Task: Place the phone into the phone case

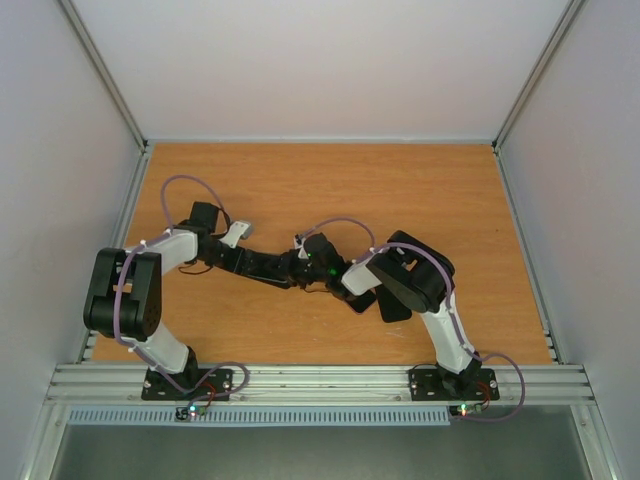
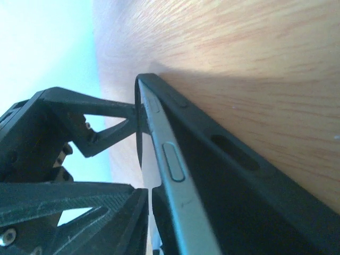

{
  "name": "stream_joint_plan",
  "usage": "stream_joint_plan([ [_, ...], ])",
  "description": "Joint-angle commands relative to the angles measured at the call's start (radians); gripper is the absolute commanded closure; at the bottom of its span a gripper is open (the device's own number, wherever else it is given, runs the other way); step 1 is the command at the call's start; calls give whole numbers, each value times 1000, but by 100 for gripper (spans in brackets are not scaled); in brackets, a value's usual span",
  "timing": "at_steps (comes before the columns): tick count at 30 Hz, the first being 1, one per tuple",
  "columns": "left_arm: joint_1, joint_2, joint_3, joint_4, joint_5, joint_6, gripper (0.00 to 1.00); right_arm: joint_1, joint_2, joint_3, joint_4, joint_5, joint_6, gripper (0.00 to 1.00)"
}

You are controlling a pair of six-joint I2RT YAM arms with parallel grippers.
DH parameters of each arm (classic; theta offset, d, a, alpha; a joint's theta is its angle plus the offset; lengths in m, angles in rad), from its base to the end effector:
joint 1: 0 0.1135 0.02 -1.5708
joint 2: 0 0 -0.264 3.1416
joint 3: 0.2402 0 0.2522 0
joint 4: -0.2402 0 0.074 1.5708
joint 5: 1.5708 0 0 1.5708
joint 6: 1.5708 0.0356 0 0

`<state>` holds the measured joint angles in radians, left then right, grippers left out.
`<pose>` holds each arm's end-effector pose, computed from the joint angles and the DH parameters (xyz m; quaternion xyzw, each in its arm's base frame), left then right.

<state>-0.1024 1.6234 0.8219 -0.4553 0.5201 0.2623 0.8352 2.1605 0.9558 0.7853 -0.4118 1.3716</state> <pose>0.2765 -0.0462 0.1431 0.2126 0.9314 -0.2411 0.1709 0.2632 0.3120 0.0822 0.1103 0.8212 0.5530 0.0870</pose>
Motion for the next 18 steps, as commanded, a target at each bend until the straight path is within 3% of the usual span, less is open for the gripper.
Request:
stream_joint_plan([
  [1, -34, 7, -4, -23, 120, 20, 28, 44, -42, 46, -195, 68, -102, 72],
  [7, -34, 7, -3, -26, 122, 23, 29, 39, -120, 49, -330, 114, -194, 64],
  [18, -34, 15, 0, -27, 112, 25, 29, 21, -204, 97, -514, 126, -301, 62],
])
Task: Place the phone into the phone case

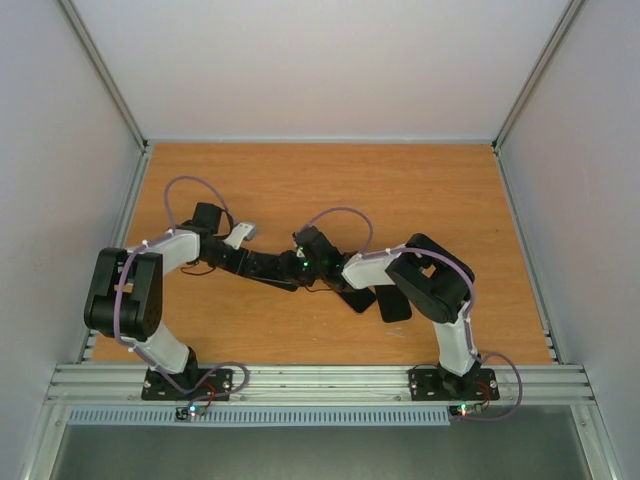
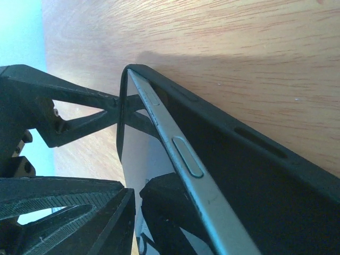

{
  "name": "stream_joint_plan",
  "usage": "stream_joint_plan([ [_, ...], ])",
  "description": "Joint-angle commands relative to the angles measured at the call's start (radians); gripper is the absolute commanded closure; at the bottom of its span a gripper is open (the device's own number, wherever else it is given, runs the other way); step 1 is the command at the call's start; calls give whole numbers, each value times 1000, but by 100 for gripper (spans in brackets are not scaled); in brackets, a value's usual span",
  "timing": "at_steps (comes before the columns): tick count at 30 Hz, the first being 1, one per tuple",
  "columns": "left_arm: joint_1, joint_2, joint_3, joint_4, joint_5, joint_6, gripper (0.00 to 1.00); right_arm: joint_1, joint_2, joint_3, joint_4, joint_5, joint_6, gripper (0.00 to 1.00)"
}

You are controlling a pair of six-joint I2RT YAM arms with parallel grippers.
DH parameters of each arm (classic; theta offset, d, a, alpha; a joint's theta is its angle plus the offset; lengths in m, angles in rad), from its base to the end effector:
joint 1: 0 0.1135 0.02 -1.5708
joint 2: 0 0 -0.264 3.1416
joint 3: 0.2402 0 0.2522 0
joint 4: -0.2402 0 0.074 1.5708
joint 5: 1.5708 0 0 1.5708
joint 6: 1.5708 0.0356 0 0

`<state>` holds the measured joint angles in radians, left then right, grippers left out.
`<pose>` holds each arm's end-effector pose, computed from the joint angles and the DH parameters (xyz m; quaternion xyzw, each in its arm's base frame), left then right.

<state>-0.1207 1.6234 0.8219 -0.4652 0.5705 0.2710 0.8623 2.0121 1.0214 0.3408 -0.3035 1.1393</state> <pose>0.2742 -0.0526 0.1437 0.2264 0.9221 -0.2665 0.1658 0.2543 0.3131 0.1149 0.0557 0.8864 0.4429 0.1230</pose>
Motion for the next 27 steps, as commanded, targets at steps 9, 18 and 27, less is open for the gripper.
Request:
stream_joint_plan([
  [9, -16, 16, 0, -17, 55, 17, 29, -14, -96, 60, -124, 8, -124, 60],
  [18, -16, 17, 0, -20, 57, 19, 29, -44, -142, 47, -137, -19, -153, 57],
  [27, -16, 20, 4, -23, 60, 22, 29, -68, -191, 27, -184, -9, -181, 57],
])
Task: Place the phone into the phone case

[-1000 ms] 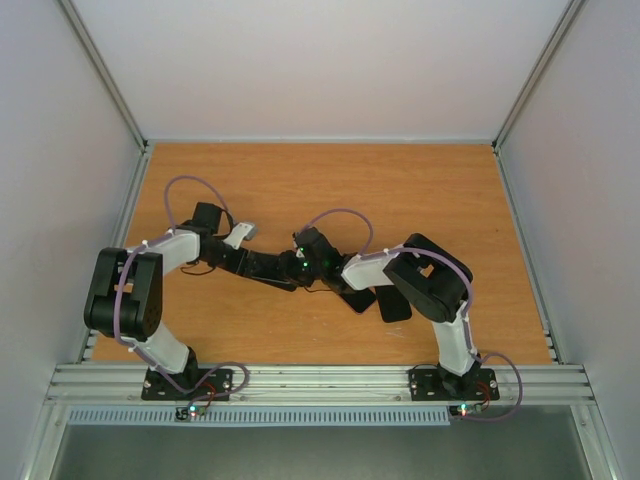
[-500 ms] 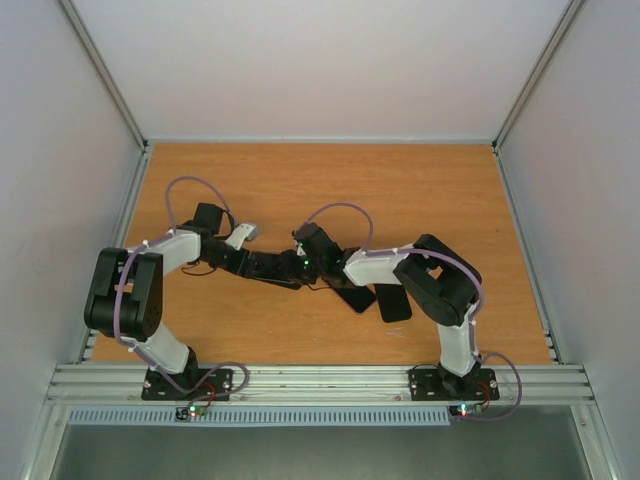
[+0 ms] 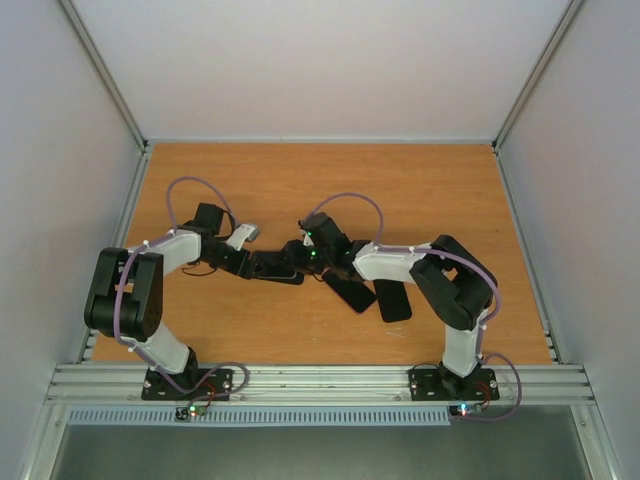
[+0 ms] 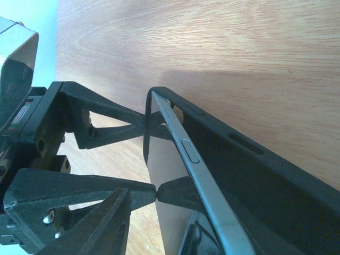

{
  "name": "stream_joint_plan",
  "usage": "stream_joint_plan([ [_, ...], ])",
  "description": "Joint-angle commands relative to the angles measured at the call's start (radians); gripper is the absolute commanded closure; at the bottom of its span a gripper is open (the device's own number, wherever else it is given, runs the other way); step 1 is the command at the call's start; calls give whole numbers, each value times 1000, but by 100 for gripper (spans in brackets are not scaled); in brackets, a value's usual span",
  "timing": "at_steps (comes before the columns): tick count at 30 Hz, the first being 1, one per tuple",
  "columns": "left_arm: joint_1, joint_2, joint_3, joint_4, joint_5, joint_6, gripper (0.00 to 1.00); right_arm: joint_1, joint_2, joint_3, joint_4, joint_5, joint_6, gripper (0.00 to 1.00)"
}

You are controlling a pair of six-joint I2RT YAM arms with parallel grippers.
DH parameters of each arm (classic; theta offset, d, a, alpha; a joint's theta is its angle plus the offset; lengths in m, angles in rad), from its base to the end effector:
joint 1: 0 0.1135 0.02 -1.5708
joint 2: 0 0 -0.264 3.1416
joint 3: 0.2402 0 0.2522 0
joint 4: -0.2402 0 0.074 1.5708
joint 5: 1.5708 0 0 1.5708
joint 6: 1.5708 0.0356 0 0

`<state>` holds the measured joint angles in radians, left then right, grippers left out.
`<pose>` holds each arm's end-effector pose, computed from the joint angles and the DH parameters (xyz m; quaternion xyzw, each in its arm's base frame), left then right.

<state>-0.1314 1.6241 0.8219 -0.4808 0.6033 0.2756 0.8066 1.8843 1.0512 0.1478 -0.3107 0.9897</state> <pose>0.2718 -0.0563 0.1437 0.2327 0.9169 -0.2834 0.1578 0.2648 0.2921 0.1554 0.0156 0.8950 0.4182 0.1544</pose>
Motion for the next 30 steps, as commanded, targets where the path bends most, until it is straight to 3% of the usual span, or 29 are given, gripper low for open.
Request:
stream_joint_plan([
  [1, -5, 20, 3, -9, 27, 18, 29, -17, -71, -16, 10, 3, -31, 57],
  [30, -5, 11, 1, -11, 26, 21, 28, -64, -164, -202, 5, 43, -65, 60],
])
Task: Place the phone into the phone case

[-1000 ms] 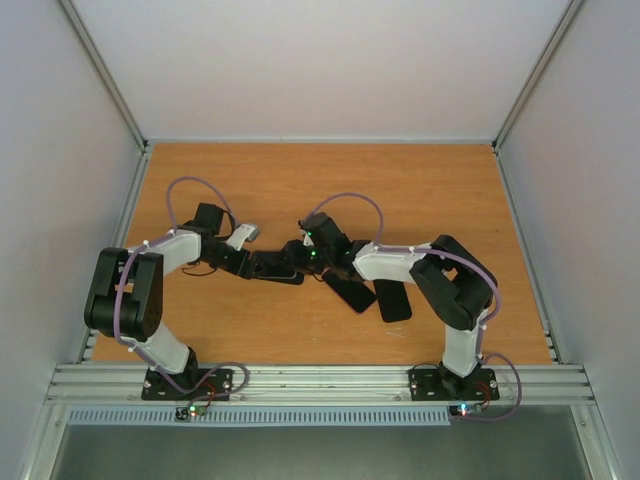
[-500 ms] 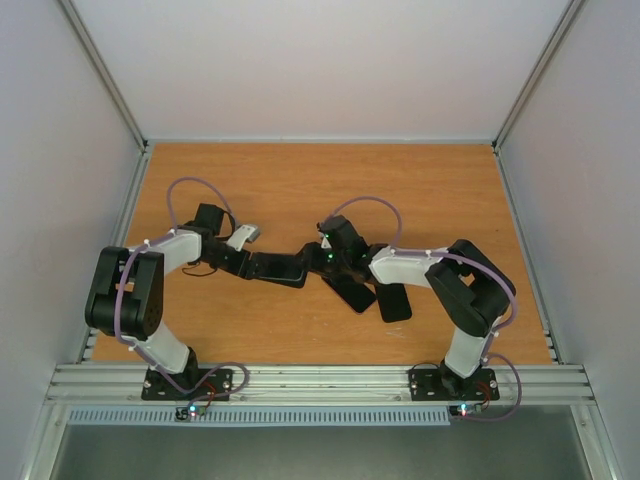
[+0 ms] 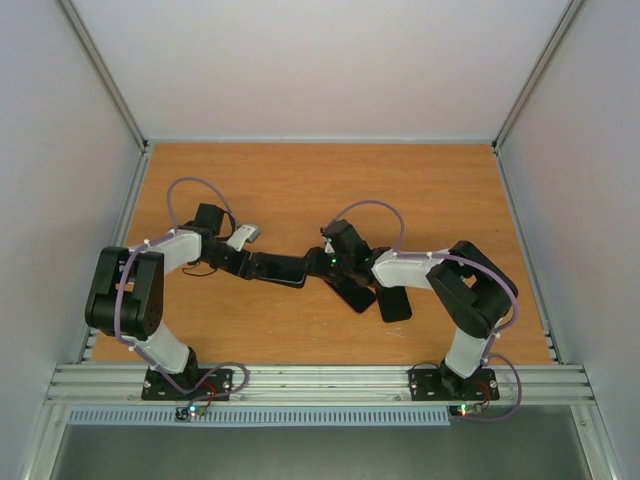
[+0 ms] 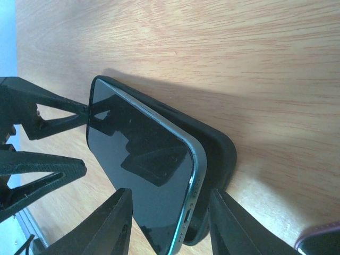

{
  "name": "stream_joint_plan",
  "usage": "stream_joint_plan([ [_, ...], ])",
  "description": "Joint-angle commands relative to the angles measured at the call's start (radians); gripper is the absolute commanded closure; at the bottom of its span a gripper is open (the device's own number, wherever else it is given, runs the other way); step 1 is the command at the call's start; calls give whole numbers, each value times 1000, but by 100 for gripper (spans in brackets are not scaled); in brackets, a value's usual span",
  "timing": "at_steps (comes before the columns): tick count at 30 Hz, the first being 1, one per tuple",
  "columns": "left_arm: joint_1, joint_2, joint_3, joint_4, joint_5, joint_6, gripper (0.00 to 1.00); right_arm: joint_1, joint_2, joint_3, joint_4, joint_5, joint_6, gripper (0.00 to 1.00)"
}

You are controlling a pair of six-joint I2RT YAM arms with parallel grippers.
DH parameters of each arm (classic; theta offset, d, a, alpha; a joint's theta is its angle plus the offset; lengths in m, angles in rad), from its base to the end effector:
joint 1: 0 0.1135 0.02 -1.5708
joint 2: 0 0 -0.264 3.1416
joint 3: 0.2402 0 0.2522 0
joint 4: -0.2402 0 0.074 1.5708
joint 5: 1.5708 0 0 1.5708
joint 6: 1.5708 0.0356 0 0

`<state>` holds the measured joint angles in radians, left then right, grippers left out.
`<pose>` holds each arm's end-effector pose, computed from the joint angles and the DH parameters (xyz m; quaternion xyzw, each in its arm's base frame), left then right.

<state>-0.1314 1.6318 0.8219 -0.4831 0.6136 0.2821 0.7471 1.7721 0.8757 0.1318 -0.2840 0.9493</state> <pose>0.2717 -0.0566 0.1418 0.2347 0.9154 -0.2883 0.1541 0.2505 0.2456 0.1434 0.0367 0.9115 0.3774 0.1592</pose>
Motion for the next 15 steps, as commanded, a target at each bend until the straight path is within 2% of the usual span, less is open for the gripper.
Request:
stream_joint_plan([
  [1, -5, 3, 2, -9, 17, 15, 28, -5, -54, -34, 31, 15, -23, 62],
  [3, -6, 5, 2, -11, 18, 16, 28, -5, -56, -50, 56, 0, -18, 71],
  [10, -5, 3, 2, -11, 21, 16, 28, -5, -35, -53, 76, -18, -14, 90],
  [15, -5, 4, 3, -12, 23, 17, 28, -6, -21, -56, 87, -28, -16, 94],
])
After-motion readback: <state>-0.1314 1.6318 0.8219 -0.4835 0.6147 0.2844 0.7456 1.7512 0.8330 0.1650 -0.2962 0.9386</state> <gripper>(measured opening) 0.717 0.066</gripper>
